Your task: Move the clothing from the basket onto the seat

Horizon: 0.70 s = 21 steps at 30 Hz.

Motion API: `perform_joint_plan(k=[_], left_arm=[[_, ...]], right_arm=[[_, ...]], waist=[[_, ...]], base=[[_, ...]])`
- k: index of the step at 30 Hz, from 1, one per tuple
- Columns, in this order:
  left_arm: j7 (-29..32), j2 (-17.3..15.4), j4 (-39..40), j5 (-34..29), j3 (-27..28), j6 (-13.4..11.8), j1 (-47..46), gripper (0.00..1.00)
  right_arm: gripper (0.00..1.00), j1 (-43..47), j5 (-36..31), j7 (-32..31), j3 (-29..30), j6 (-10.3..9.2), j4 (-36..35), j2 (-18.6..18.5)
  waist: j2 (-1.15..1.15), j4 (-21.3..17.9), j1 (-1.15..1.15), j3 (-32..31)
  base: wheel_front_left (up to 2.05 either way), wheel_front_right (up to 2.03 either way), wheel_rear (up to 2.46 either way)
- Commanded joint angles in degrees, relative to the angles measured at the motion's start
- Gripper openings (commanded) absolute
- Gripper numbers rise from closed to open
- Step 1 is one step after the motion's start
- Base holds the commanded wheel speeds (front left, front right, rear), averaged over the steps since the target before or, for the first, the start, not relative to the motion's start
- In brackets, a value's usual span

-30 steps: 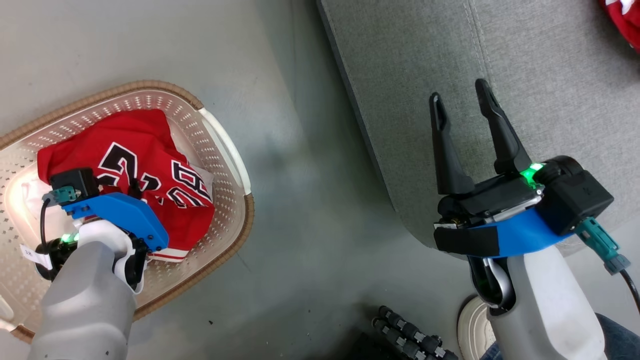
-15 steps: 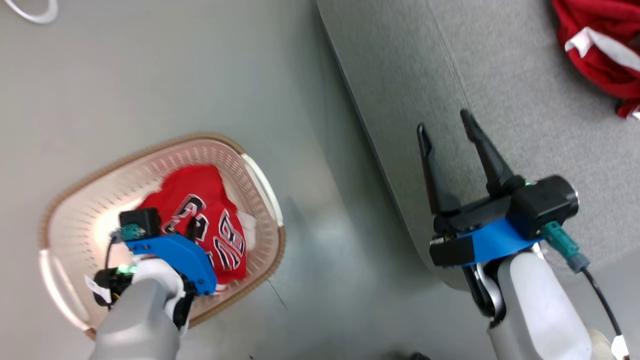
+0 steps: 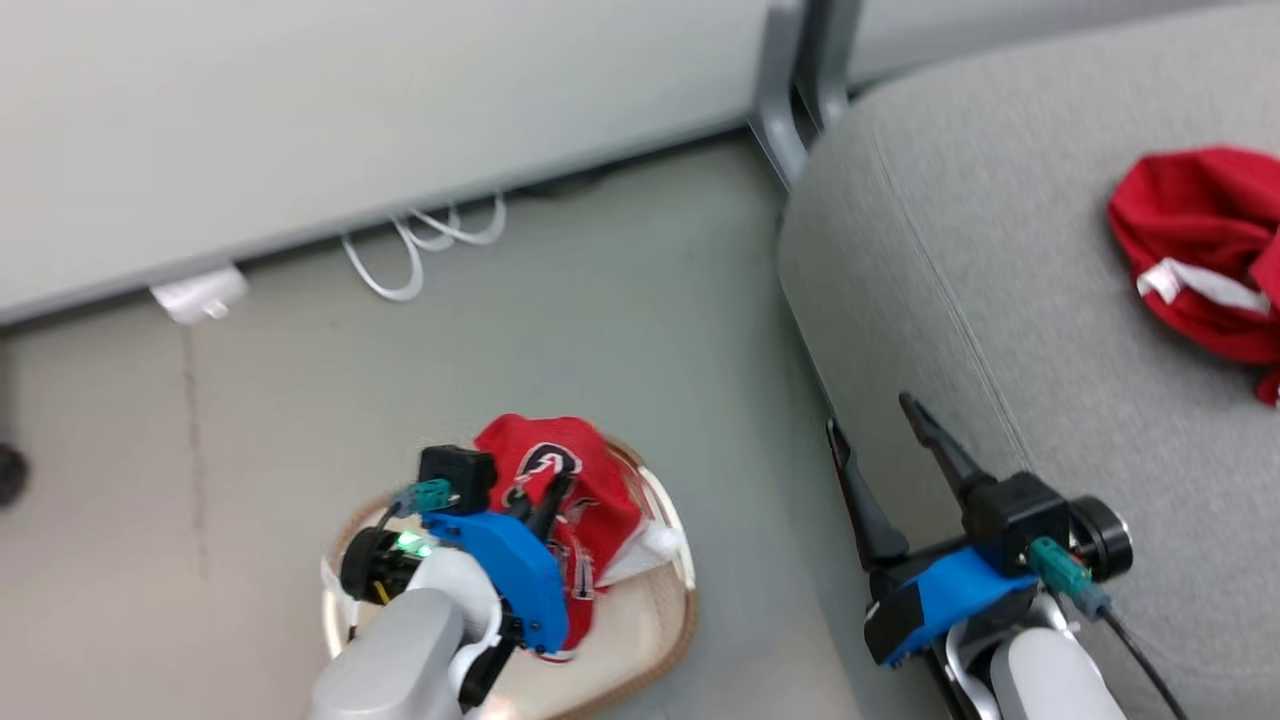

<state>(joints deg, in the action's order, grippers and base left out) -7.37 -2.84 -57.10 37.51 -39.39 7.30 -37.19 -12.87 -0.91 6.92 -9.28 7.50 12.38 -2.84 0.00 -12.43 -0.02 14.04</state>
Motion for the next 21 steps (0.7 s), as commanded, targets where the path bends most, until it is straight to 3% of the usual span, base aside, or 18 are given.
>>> perform_joint_plan(k=[1,8,21], left_arm=[[0.04,-0.13,1.5,1.19,-2.11,0.22,0.86,0.0],[-0.07,-0.14,7.38,5.53,-10.4,0.23,-2.97,0.0],[-0.97,-0.12,13.07,11.3,-19.16,-1.05,-14.85,0.0]], right_arm=[[1.0,1.91,0.25,-0.52,-0.02,-0.02,0.0,-0.08],[1.0,5.91,0.95,-2.53,-0.88,-0.02,-1.24,-0.08],[1.0,5.71,2.27,-3.64,-3.58,-0.02,-2.23,-0.08]], waist=[[0.0,6.19,0.02,-8.63],[0.0,8.96,0.02,-14.22],[0.0,10.13,0.02,-16.46]], base=[[0.0,0.0,0.0],[0.0,0.0,0.0],[0.0,0.0,0.0]])
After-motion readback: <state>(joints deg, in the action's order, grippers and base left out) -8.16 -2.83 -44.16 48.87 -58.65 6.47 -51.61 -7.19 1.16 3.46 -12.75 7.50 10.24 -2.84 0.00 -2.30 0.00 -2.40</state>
